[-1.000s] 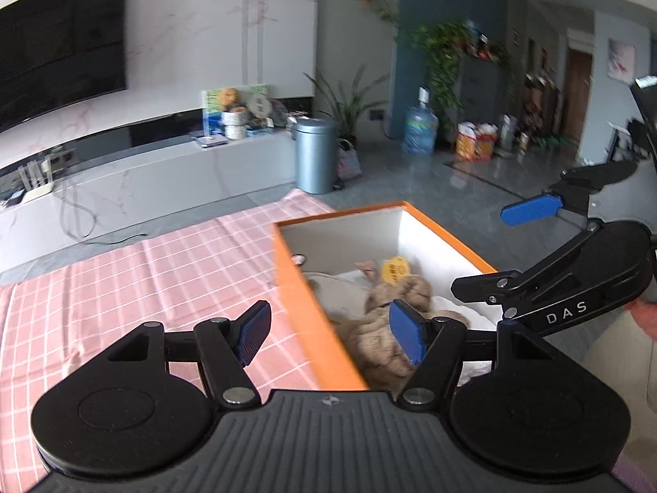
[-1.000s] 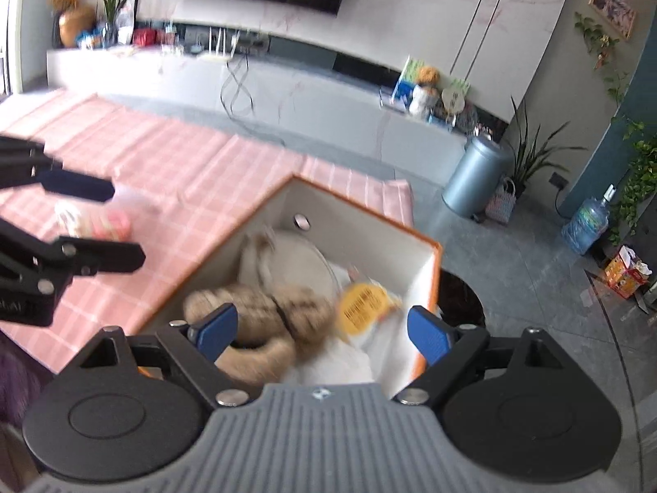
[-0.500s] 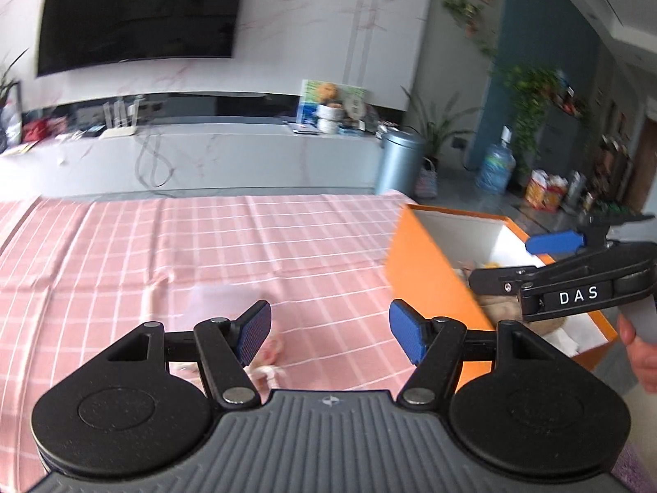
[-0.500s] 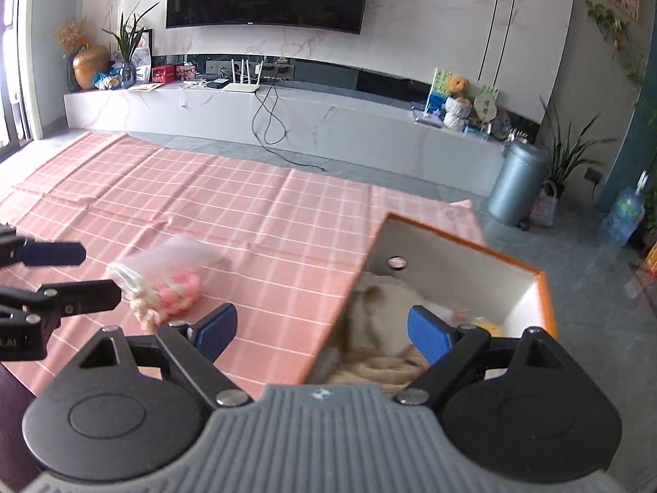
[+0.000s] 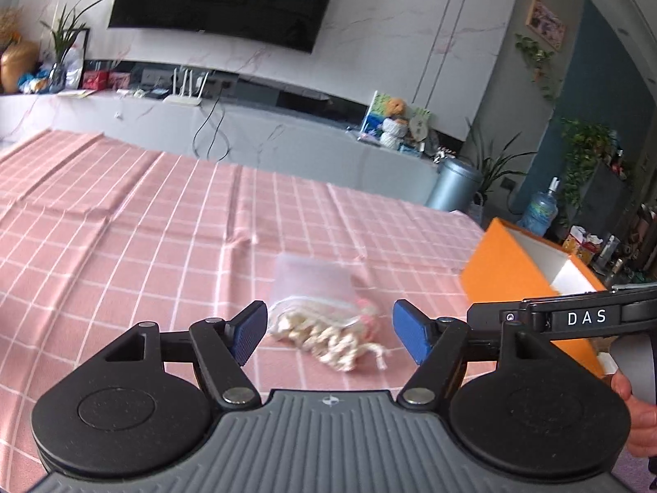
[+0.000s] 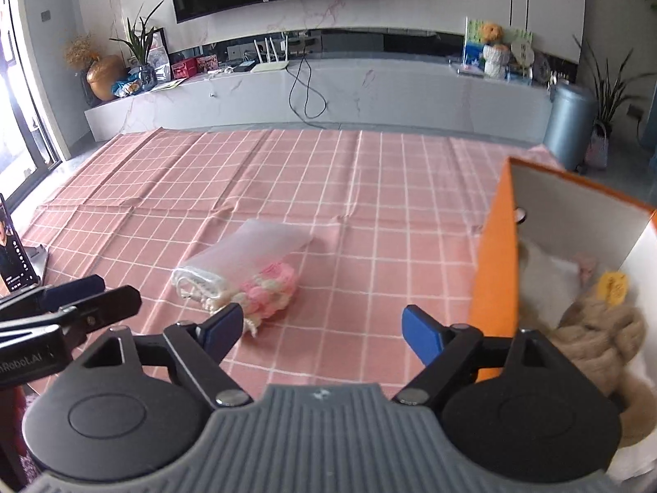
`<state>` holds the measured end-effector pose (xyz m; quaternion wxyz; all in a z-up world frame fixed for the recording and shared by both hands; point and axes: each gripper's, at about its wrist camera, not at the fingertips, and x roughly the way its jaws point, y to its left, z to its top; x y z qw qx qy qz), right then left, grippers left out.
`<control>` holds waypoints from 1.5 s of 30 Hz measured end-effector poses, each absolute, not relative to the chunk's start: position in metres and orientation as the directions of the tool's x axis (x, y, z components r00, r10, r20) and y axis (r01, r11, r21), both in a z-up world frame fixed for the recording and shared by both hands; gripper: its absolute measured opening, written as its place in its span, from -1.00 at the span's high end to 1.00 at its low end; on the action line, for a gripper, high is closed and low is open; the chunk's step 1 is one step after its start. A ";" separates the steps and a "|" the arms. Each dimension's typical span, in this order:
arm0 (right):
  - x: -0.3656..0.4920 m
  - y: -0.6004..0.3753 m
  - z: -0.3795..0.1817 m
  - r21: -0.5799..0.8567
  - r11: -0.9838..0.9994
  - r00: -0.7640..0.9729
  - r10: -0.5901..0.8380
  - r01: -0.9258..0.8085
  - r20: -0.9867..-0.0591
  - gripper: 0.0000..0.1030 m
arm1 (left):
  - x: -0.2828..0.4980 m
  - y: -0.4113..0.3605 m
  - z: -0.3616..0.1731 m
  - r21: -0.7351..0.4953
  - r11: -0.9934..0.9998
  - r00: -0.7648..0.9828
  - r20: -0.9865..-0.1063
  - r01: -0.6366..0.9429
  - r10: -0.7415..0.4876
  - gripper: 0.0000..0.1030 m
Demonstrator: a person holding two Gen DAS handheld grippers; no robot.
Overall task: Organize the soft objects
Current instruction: 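Withdraw both tools from the box toward the clear bag of pink items, then grasp the clear bag with the left tool while the right tool grasps the pink-white crochet piece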
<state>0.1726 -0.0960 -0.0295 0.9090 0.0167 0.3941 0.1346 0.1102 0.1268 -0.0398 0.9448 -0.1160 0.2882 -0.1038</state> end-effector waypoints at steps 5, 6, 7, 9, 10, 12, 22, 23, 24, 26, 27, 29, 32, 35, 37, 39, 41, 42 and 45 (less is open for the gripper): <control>0.186 -0.082 -0.048 0.134 0.965 0.635 0.249 -0.225 -0.731 -0.54 | 0.126 0.127 -0.046 -0.291 0.947 0.800 -0.530 0.140 -0.281 -0.70; 0.189 -0.080 -0.050 0.125 0.967 0.639 0.241 -0.222 -0.731 -0.50 | 0.133 0.124 -0.047 -0.287 0.946 0.795 -0.534 0.150 -0.289 -0.72; 0.192 -0.080 -0.050 0.116 0.969 0.645 0.231 -0.216 -0.728 -0.49 | 0.139 0.122 -0.048 -0.284 0.945 0.787 -0.539 0.164 -0.299 -0.74; 0.198 -0.081 -0.051 0.111 0.974 0.657 0.216 -0.199 -0.722 -0.47 | 0.153 0.118 -0.050 -0.281 0.944 0.769 -0.559 0.175 -0.309 -0.75; 0.202 -0.082 -0.051 0.120 0.974 0.657 0.218 -0.191 -0.722 -0.46 | 0.160 0.116 -0.052 -0.281 0.944 0.759 -0.573 0.172 -0.309 -0.78; 0.211 -0.085 -0.052 0.137 0.975 0.658 0.217 -0.173 -0.721 -0.38 | 0.176 0.113 -0.058 -0.284 0.944 0.733 -0.604 0.170 -0.314 -0.78; 0.238 -0.076 -0.070 0.155 0.975 0.638 0.222 -0.161 -0.737 -0.30 | 0.230 0.121 -0.085 -0.346 0.931 0.594 -0.727 0.118 -0.345 -0.51; 0.238 -0.075 -0.071 0.156 0.974 0.635 0.225 -0.164 -0.739 -0.30 | 0.232 0.121 -0.087 -0.347 0.931 0.589 -0.731 0.113 -0.344 -0.39; 0.239 -0.074 -0.073 0.156 0.973 0.632 0.228 -0.168 -0.741 -0.29 | 0.232 0.121 -0.089 -0.351 0.930 0.590 -0.731 0.107 -0.343 -0.17; 0.239 -0.073 -0.074 0.146 0.974 0.631 0.225 -0.176 -0.743 -0.29 | 0.231 0.122 -0.089 -0.364 0.926 0.601 -0.720 0.097 -0.346 0.20; 0.239 -0.072 -0.075 0.141 0.974 0.630 0.224 -0.180 -0.743 -0.29 | 0.229 0.121 -0.087 -0.360 0.928 0.612 -0.714 0.097 -0.341 0.34; 0.239 -0.069 -0.075 0.137 0.972 0.631 0.228 -0.190 -0.742 -0.29 | 0.224 0.119 -0.083 -0.334 0.938 0.635 -0.704 0.098 -0.317 0.60; 0.239 -0.065 -0.074 0.148 0.967 0.633 0.248 -0.207 -0.733 -0.29 | 0.216 0.123 -0.075 -0.330 0.940 0.671 -0.677 0.091 -0.302 0.93; 0.237 -0.059 -0.073 0.160 0.960 0.634 0.272 -0.229 -0.723 -0.32 | 0.203 0.132 -0.064 -0.303 0.951 0.713 -0.655 0.055 -0.250 0.93; 0.236 -0.053 -0.073 0.177 0.952 0.626 0.298 -0.250 -0.721 -0.43 | 0.194 0.139 -0.059 -0.281 0.959 0.734 -0.644 0.035 -0.216 0.93; 0.236 -0.045 -0.075 0.193 0.943 0.613 0.324 -0.271 -0.721 -0.59 | 0.188 0.148 -0.057 -0.262 0.965 0.738 -0.648 0.015 -0.188 0.93; 0.236 -0.035 -0.078 0.198 0.938 0.603 0.336 -0.285 -0.723 -0.62 | 0.183 0.156 -0.061 -0.262 0.965 0.731 -0.661 -0.012 -0.171 0.93; 0.237 -0.031 -0.081 0.196 0.937 0.596 0.337 -0.290 -0.729 -0.62 | 0.182 0.159 -0.064 -0.265 0.964 0.726 -0.668 -0.022 -0.167 0.93; 0.241 -0.021 -0.089 0.193 0.937 0.574 0.331 -0.290 -0.749 -0.70 | 0.177 0.164 -0.073 -0.273 0.961 0.711 -0.684 -0.039 -0.165 0.93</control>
